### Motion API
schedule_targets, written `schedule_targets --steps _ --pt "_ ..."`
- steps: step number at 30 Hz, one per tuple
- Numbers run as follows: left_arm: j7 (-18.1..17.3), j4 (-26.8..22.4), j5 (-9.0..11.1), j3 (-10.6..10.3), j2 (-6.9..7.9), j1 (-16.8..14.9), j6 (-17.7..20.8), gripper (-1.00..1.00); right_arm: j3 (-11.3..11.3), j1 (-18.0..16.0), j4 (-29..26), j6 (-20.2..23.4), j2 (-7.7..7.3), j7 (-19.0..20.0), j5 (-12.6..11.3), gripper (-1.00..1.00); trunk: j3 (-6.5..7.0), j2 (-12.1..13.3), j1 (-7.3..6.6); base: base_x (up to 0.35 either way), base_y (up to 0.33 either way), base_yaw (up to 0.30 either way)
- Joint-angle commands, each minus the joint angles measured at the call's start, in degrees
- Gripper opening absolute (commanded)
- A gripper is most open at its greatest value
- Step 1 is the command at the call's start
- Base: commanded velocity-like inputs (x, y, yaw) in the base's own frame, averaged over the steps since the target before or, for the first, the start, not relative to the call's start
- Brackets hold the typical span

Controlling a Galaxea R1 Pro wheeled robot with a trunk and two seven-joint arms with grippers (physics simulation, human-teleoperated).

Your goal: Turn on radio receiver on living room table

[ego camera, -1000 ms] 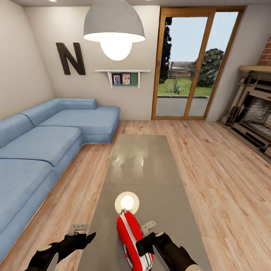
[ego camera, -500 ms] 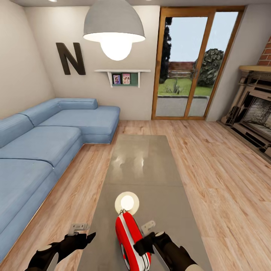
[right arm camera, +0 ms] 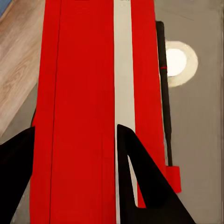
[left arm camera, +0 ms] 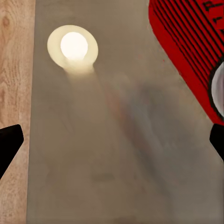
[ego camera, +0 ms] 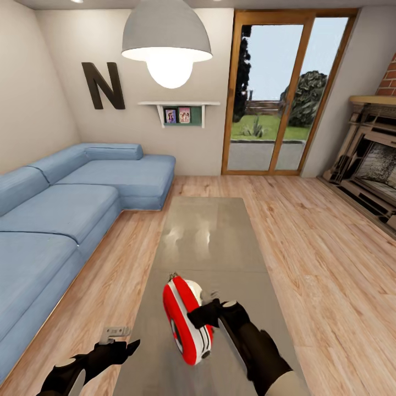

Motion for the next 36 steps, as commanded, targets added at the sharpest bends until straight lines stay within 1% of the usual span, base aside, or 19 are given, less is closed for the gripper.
schedule_targets --steps 1,3,4,5,7,13,17,18,19,20,21,22,23,24,26,28,29,34,36 --pt "-0.01 0.00 -0.01 -0.01 -0.01 0.00 0.00 1.00 -0.04 -0.02 -1.78 0.89 0.01 0.00 -0.17 -1.00 0.01 0.00 0.00 0.000 0.000 0.000" --pt "-0.03 0.00 -0.02 -0.01 -0.04 0.00 0.02 1.00 -0.06 -0.02 -6.95 3.57 -1.73 0.02 -0.63 -1.00 0.01 0.00 0.00 0.000 0.000 0.000" --pt "-0.03 0.00 -0.02 -0.01 -0.04 0.00 0.02 1.00 -0.06 -0.02 -8.11 4.11 -2.21 0.04 -0.73 -1.00 0.01 0.00 0.00 0.000 0.000 0.000" --pt "-0.04 0.00 -0.02 -0.02 -0.05 0.00 0.00 1.00 -0.07 0.16 -13.27 6.93 -4.40 0.09 -1.00 -1.00 0.01 0.00 0.00 0.000 0.000 0.000" --pt "-0.05 0.00 -0.02 -0.02 -0.05 0.00 0.02 1.00 -0.08 0.21 -16.47 9.25 -5.58 0.10 -1.35 -1.00 0.01 0.00 0.00 0.000 0.000 0.000" --pt "-0.05 0.00 -0.02 -0.02 -0.05 0.00 0.00 1.00 -0.14 0.24 -20.17 12.50 -8.17 0.17 -3.45 -1.00 0.01 0.00 0.00 0.000 0.000 0.000" --pt "-0.05 0.00 -0.02 -0.02 -0.05 -0.01 0.02 1.00 -0.15 0.25 -20.93 13.48 -10.95 1.06 -7.00 -1.00 0.01 0.00 0.00 0.000 0.000 0.000" --pt "-0.05 0.00 -0.02 -0.02 -0.05 -0.01 0.02 1.00 -0.16 0.25 -21.03 13.56 -12.32 1.93 -8.90 -1.00 0.01 0.00 0.00 0.000 0.000 0.000" --pt "-0.06 0.00 -0.07 -0.02 -0.05 -0.02 0.04 1.00 -0.16 0.25 -21.05 13.53 -14.90 4.31 -12.49 -1.00 0.01 0.00 0.00 0.000 0.000 0.000" --pt "-0.09 0.00 -0.08 -0.02 -0.05 -0.01 0.07 1.00 -0.16 0.25 -21.03 13.38 -16.72 6.45 -15.04 -1.00 0.01 0.00 0.00 0.000 0.000 0.000" --pt "-0.10 0.00 -0.09 -0.04 -0.05 -0.01 0.08 1.00 -0.16 0.25 -20.97 13.29 -17.62 7.64 -16.26 -1.00 0.01 0.00 0.00 0.000 0.000 0.000" --pt "-0.11 0.00 -0.10 -0.06 -0.05 -0.01 0.09 1.00 -0.16 0.25 -20.82 13.18 -19.33 10.19 -18.46 -1.00 0.01 0.00 0.00 0.000 0.000 0.000" --pt "-0.12 0.00 -0.08 -0.07 -0.05 0.00 0.10 1.00 -0.18 0.21 -20.75 13.14 -20.12 11.49 -19.45 -1.00 0.01 0.00 0.00 0.000 0.000 0.000" --pt "-0.12 0.00 -0.06 -0.08 -0.05 0.00 0.10 1.00 -0.21 0.19 -20.61 13.08 -21.43 14.06 -21.05 -1.00 0.01 0.00 0.00 0.000 0.000 0.000" --pt "-0.13 0.00 -0.04 -0.10 -0.05 0.00 0.11 1.00 -0.25 0.16 -20.47 12.98 -22.83 17.35 -22.45 -1.00 0.01 0.00 0.00 0.000 0.000 0.000" --pt "-0.13 0.00 0.01 -0.10 -0.05 0.00 0.11 1.00 -0.29 0.14 -20.34 12.93 -23.60 19.91 -23.21 -1.00 0.01 0.00 0.00 0.000 0.000 0.000" --pt "-0.13 0.00 0.05 -0.12 -0.05 0.00 0.12 1.00 -0.38 0.14 -19.98 12.75 -24.25 23.13 -23.77 -1.00 0.01 0.00 0.00 0.000 0.000 0.000" --pt "-0.24 -0.31 0.16 -0.29 -0.05 -0.01 0.13 1.00 -0.39 0.10 -19.39 12.57 -26.10 26.88 -24.07 -1.00 0.01 0.00 0.00 0.000 0.000 0.000" --pt "-0.37 -0.53 0.16 -0.40 -0.10 -0.02 0.16 1.00 -0.37 0.09 -19.31 12.55 -26.46 27.61 -24.11 -1.00 0.01 0.00 0.00 0.000 0.000 0.000"
